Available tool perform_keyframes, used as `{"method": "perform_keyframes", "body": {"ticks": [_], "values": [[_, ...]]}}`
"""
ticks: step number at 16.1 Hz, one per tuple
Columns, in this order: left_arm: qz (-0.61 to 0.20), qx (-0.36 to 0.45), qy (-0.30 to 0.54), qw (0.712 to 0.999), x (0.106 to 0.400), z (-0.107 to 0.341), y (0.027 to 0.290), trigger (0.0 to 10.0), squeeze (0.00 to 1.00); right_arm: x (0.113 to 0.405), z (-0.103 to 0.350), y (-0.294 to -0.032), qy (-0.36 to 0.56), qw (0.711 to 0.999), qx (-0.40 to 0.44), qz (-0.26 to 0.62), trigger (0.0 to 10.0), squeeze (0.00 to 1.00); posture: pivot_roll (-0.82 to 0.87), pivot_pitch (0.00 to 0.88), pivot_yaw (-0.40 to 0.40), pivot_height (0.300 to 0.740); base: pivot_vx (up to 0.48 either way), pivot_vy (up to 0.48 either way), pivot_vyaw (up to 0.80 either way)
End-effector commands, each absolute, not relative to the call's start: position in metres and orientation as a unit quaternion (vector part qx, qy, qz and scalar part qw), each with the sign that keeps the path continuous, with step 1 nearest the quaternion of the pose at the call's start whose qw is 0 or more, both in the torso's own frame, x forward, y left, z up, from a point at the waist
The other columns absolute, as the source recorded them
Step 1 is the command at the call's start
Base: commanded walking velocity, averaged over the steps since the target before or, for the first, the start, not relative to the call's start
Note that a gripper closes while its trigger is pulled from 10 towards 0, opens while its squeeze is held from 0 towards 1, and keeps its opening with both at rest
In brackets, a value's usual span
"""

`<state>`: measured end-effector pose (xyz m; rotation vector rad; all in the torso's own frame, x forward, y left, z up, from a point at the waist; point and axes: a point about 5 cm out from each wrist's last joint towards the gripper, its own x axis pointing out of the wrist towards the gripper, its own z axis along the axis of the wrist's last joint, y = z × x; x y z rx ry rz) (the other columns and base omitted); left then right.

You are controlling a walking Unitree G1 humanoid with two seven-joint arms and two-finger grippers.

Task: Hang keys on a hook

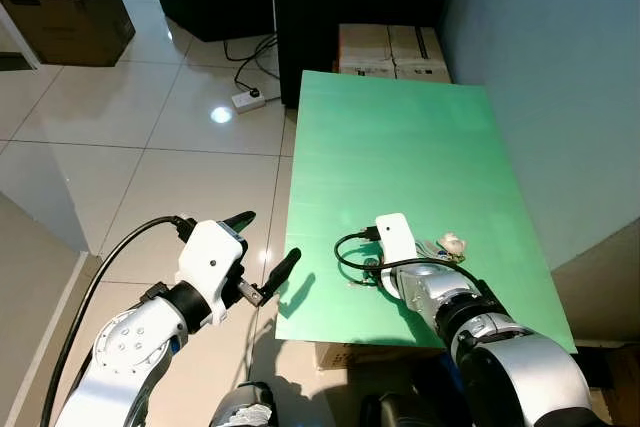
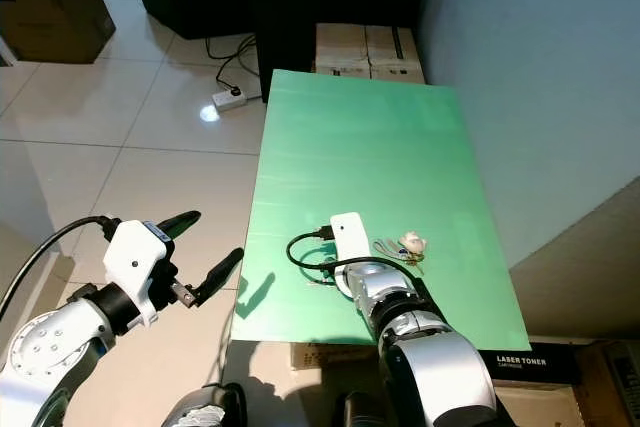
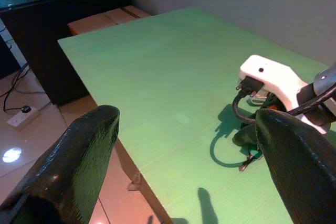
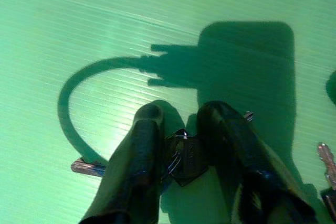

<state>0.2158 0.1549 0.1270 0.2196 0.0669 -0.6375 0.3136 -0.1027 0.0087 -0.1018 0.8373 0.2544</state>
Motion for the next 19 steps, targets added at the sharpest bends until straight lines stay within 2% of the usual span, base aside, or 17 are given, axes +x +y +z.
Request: {"method": "perform_keyframes", "body": {"ticks": [1,8,16,17,18,19], "values": [[-0.311,0.110,0.031,0.943,0.217,0.125,0.153,10.0,0.00,0.309,0.003,-0.108,0.422,0.897,-0.053,0.118,0.0,0.00,0.07,0.112,-0.021,0.740,0.000,0.000,0.00],[-0.300,0.099,0.022,0.949,0.223,0.125,0.148,10.0,0.00,0.316,0.010,-0.113,0.407,0.905,-0.042,0.119,0.0,0.00,0.05,0.102,-0.016,0.740,0.000,0.000,0.00],[-0.301,0.096,0.017,0.949,0.235,0.124,0.145,10.0,0.00,0.338,0.038,-0.137,0.367,0.919,-0.019,0.143,0.0,0.00,0.01,0.094,0.003,0.740,0.000,0.000,0.00],[-0.305,0.103,0.024,0.946,0.236,0.121,0.147,10.0,0.00,0.342,0.047,-0.128,0.360,0.917,0.023,0.169,10.0,0.00,0.00,0.095,0.011,0.740,0.000,0.000,0.00],[-0.307,0.107,0.028,0.945,0.236,0.120,0.148,10.0,0.00,0.345,0.055,-0.120,0.357,0.911,0.017,0.204,10.0,0.83,-0.02,0.090,0.014,0.740,0.000,0.000,0.00],[-0.308,0.110,0.033,0.944,0.237,0.118,0.149,10.0,0.00,0.344,0.056,-0.115,0.376,0.894,-0.022,0.243,10.0,1.00,-0.03,0.081,0.007,0.740,0.000,0.000,0.00]]}}
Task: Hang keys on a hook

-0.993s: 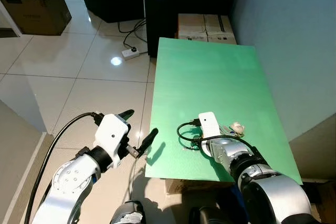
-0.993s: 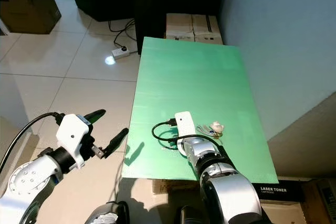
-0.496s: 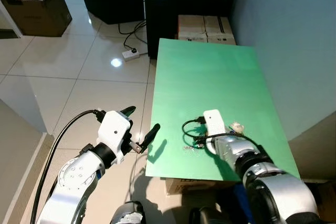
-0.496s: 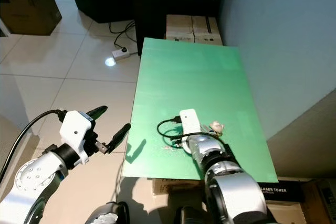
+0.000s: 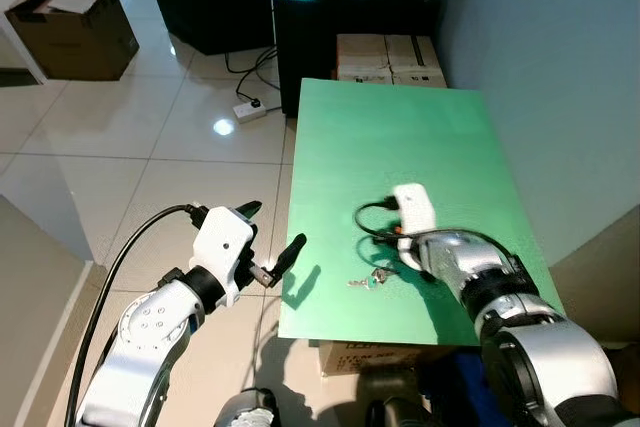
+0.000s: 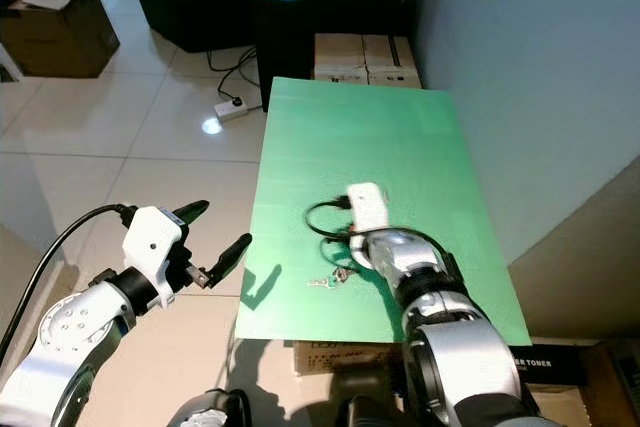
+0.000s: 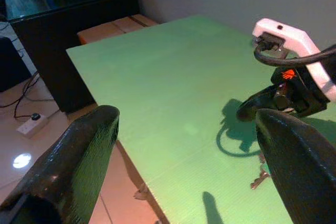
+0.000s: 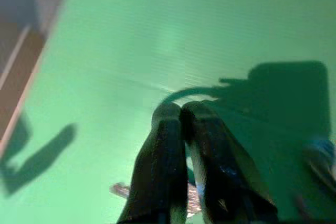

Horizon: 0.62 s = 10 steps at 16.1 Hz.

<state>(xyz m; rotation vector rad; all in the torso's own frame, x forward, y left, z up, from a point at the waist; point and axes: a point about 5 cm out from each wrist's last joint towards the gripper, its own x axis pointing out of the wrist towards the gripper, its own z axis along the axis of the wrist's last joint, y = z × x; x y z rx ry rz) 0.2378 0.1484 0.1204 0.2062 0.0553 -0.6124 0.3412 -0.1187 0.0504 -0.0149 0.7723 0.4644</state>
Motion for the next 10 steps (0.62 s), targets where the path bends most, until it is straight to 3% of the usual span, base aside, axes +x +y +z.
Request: {"method": "perform_keyframes", "body": {"ticks": [1,2,10], "values": [[-0.309,0.110,0.034,0.944,0.238,0.117,0.149,10.0,0.00,0.342,0.055,-0.115,0.389,0.883,-0.046,0.257,10.0,1.00,-0.03,0.078,0.004,0.740,0.000,0.000,0.00],[-0.310,0.109,0.033,0.944,0.239,0.116,0.147,10.0,0.00,0.337,0.049,-0.119,0.410,0.865,-0.103,0.270,10.0,1.00,-0.03,0.072,0.003,0.740,0.000,0.000,0.00],[-0.336,0.107,0.042,0.935,0.247,0.112,0.144,10.0,0.00,0.323,0.036,-0.117,0.452,0.813,-0.179,0.321,10.0,1.00,-0.04,0.052,0.010,0.740,0.000,0.000,0.00]]}}
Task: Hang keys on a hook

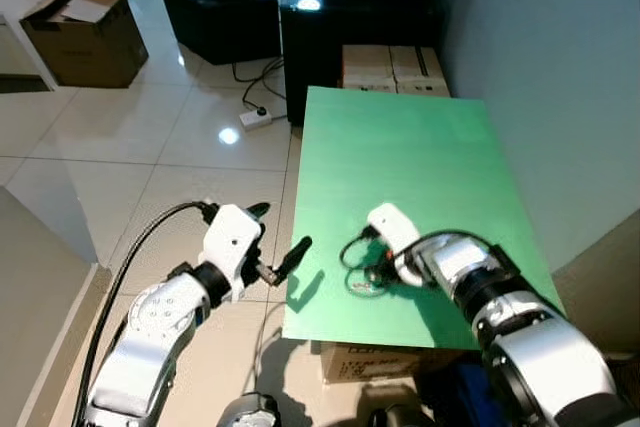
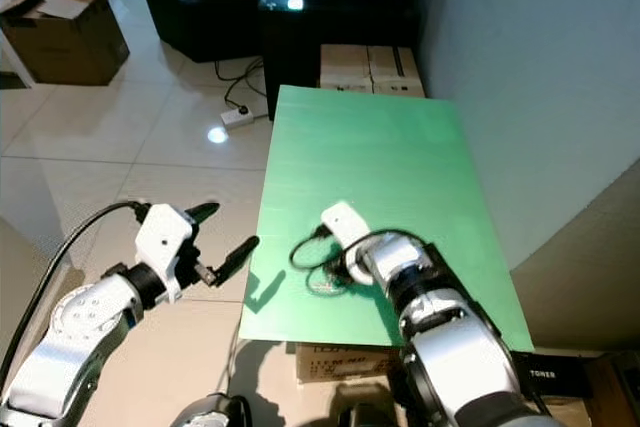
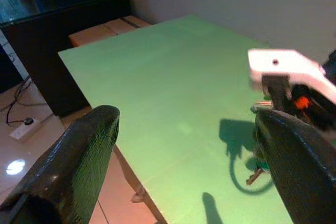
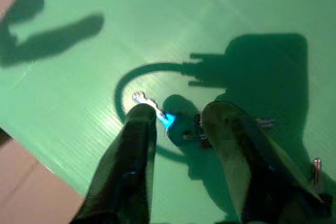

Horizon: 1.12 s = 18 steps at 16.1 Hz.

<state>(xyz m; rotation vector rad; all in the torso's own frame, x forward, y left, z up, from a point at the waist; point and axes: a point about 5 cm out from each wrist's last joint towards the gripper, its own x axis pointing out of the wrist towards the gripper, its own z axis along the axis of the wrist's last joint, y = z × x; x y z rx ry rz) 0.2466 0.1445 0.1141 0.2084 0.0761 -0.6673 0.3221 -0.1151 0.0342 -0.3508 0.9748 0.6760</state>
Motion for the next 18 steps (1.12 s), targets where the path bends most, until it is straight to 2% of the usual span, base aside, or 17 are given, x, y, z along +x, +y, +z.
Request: {"method": "perform_keyframes", "body": {"ticks": [1,7,10,11,12,13,14,18], "values": [[-0.337,0.107,0.040,0.934,0.248,0.114,0.143,10.0,0.00,0.323,0.034,-0.120,0.454,0.812,-0.188,0.317,10.0,1.00,-0.04,0.056,0.011,0.740,0.000,0.000,0.00],[-0.328,0.109,0.041,0.938,0.248,0.112,0.141,10.0,0.00,0.328,0.039,-0.121,0.420,0.814,-0.228,0.330,10.0,1.00,-0.03,0.050,0.013,0.740,0.000,0.000,0.00],[-0.310,0.109,0.049,0.943,0.249,0.106,0.138,10.0,0.00,0.326,0.035,-0.123,0.404,0.799,-0.275,0.351,10.0,1.00,-0.05,0.067,0.013,0.740,0.000,0.000,0.00],[-0.310,0.109,0.049,0.943,0.249,0.107,0.139,10.0,0.00,0.327,0.036,-0.124,0.397,0.790,-0.301,0.358,10.0,0.33,-0.05,0.069,0.018,0.740,0.000,0.000,0.00],[-0.317,0.107,0.051,0.941,0.250,0.107,0.140,10.0,0.00,0.326,0.036,-0.123,0.393,0.771,-0.322,0.384,10.0,0.00,-0.05,0.075,0.022,0.740,0.000,0.000,0.00],[-0.335,0.108,0.053,0.934,0.250,0.108,0.140,10.0,0.00,0.324,0.036,-0.123,0.389,0.744,-0.352,0.414,10.0,0.00,-0.05,0.081,0.027,0.740,0.000,0.000,0.00],[-0.346,0.109,0.053,0.930,0.249,0.109,0.139,10.0,0.00,0.325,0.036,-0.127,0.384,0.731,-0.378,0.419,10.0,0.00,-0.05,0.083,0.022,0.740,0.000,0.000,0.00],[-0.349,0.105,0.056,0.929,0.245,0.109,0.138,10.0,0.00,0.323,0.034,-0.128,0.355,0.703,-0.427,0.445,10.0,0.00,-0.04,0.090,0.027,0.740,0.000,0.000,0.00]]}}
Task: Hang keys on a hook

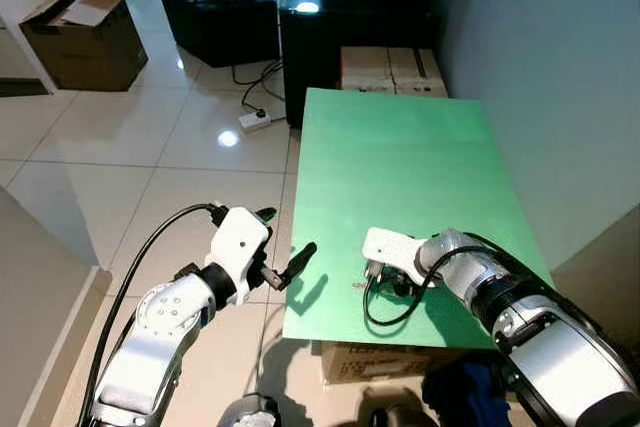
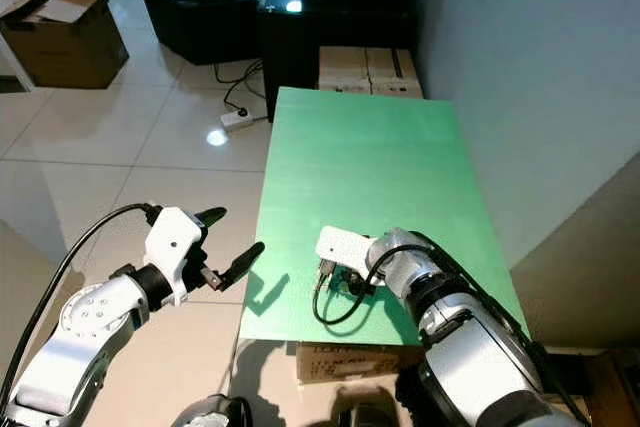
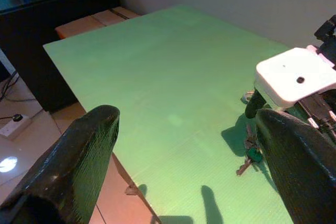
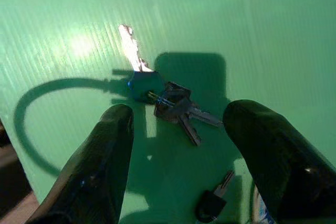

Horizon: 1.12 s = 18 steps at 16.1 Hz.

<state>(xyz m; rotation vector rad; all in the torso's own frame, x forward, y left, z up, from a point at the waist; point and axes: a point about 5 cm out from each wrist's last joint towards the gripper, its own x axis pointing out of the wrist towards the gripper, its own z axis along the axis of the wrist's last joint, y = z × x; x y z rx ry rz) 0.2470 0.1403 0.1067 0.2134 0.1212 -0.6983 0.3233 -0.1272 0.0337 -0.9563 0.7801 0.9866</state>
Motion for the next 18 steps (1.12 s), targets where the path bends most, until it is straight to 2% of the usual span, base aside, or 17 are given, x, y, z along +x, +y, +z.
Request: {"method": "perform_keyframes", "body": {"ticks": [1,4,6,9,11,15,16,18], "values": [[-0.350,0.107,0.058,0.929,0.245,0.109,0.140,10.0,0.00,0.322,0.033,-0.125,0.338,0.685,-0.453,0.460,10.0,0.00,-0.03,0.090,0.034,0.740,0.000,0.000,0.00],[-0.348,0.111,0.058,0.929,0.247,0.113,0.146,10.0,0.00,0.326,0.036,-0.124,0.326,0.695,-0.459,0.447,10.0,0.00,-0.02,0.091,0.035,0.740,0.000,0.000,0.00],[-0.348,0.111,0.058,0.929,0.247,0.114,0.146,10.0,0.00,0.324,0.034,-0.127,0.332,0.683,-0.462,0.458,10.0,0.00,-0.02,0.087,0.031,0.740,0.000,0.000,0.00],[-0.351,0.111,0.061,0.928,0.243,0.113,0.146,10.0,0.00,0.327,0.036,-0.134,0.340,0.708,-0.434,0.442,10.0,0.00,0.00,0.080,0.041,0.740,0.000,0.000,0.00],[-0.354,0.112,0.060,0.926,0.246,0.116,0.147,10.0,0.00,0.327,0.036,-0.142,0.350,0.703,-0.441,0.435,10.0,0.00,0.00,0.076,0.051,0.740,0.000,0.000,0.00],[-0.354,0.116,0.058,0.926,0.248,0.118,0.149,10.0,0.00,0.327,0.036,-0.140,0.341,0.715,-0.421,0.443,9.9,0.00,0.00,0.085,0.057,0.740,0.000,0.000,0.00],[-0.353,0.116,0.058,0.926,0.247,0.118,0.149,10.0,0.00,0.326,0.036,-0.140,0.342,0.719,-0.412,0.444,8.8,0.00,0.01,0.089,0.055,0.740,0.000,0.000,0.00],[-0.353,0.117,0.061,0.926,0.245,0.118,0.150,10.0,0.00,0.325,0.035,-0.139,0.339,0.723,-0.405,0.445,4.9,0.00,0.02,0.094,0.053,0.740,0.000,0.000,0.00]]}}
